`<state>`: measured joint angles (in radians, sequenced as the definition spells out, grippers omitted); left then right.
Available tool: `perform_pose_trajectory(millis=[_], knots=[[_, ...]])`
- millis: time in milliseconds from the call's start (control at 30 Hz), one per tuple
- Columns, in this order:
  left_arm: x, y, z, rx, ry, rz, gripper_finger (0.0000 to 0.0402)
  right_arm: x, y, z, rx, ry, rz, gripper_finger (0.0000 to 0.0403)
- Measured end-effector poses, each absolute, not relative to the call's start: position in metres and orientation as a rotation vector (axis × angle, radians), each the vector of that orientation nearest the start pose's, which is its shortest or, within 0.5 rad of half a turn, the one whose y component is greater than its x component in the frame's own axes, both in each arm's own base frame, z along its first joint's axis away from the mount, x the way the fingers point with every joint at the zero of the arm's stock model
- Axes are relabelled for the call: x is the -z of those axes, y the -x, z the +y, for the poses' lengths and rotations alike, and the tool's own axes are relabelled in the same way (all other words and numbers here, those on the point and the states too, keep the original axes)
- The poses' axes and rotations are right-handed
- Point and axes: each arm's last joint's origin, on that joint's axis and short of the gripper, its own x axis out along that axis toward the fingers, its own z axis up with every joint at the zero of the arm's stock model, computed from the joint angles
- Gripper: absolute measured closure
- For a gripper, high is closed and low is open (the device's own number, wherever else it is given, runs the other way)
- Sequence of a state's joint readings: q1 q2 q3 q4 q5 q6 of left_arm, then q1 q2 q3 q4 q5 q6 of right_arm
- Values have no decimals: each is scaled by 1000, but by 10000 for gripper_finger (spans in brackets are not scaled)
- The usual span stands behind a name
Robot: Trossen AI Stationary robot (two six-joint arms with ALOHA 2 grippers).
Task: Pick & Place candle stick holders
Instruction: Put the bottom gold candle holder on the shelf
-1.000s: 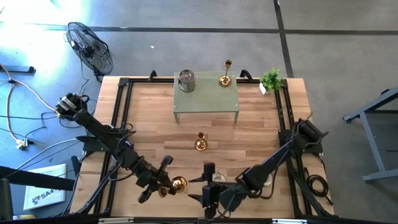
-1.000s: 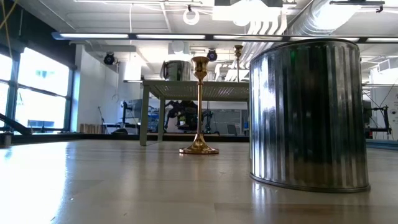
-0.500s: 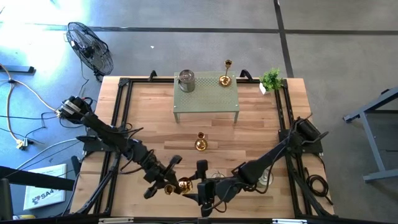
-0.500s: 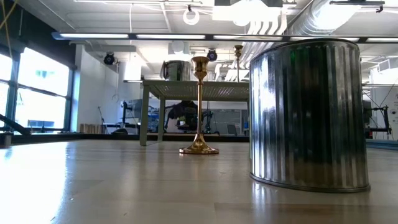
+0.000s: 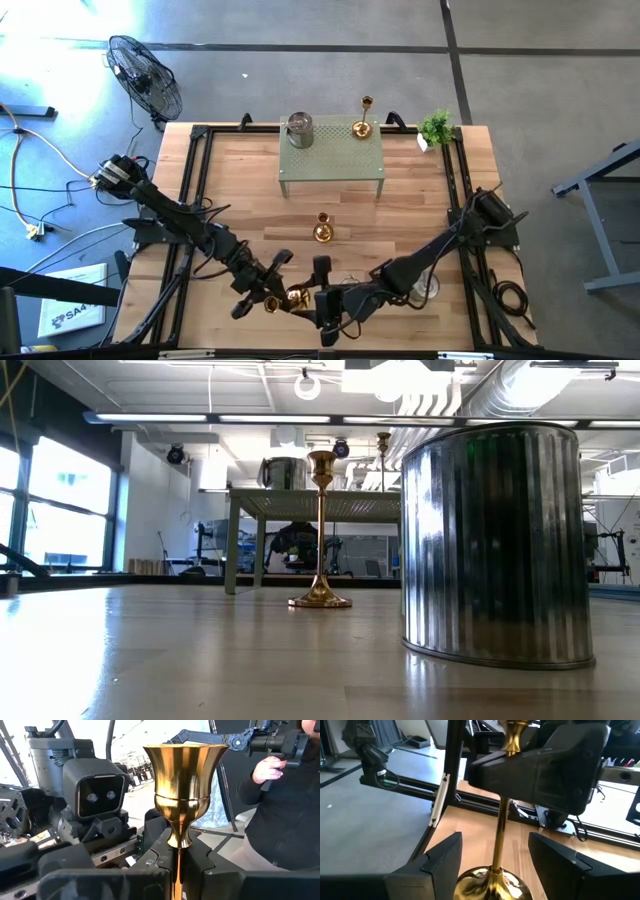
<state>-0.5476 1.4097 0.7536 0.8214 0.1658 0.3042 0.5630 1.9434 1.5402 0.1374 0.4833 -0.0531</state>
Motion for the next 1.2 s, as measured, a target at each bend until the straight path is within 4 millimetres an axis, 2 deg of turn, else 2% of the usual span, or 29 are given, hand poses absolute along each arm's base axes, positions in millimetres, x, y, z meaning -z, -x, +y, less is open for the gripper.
perform_pose_trajectory(millis=[233,400,600,833,1200], knots=[[-278,-257,-162,679,-270,-277,386,-284,-398,223,-106,175,231,179],[-278,-257,-162,678,-271,-277,395,-284,-400,219,-107,169,232,185],[-278,-257,-162,679,-271,-277,386,-283,-401,217,-121,173,239,250],[-277,-257,-162,681,-273,-274,395,-281,-402,214,-148,179,264,382],[-277,-257,-162,663,-285,-270,374,-280,-403,213,-139,188,269,391]])
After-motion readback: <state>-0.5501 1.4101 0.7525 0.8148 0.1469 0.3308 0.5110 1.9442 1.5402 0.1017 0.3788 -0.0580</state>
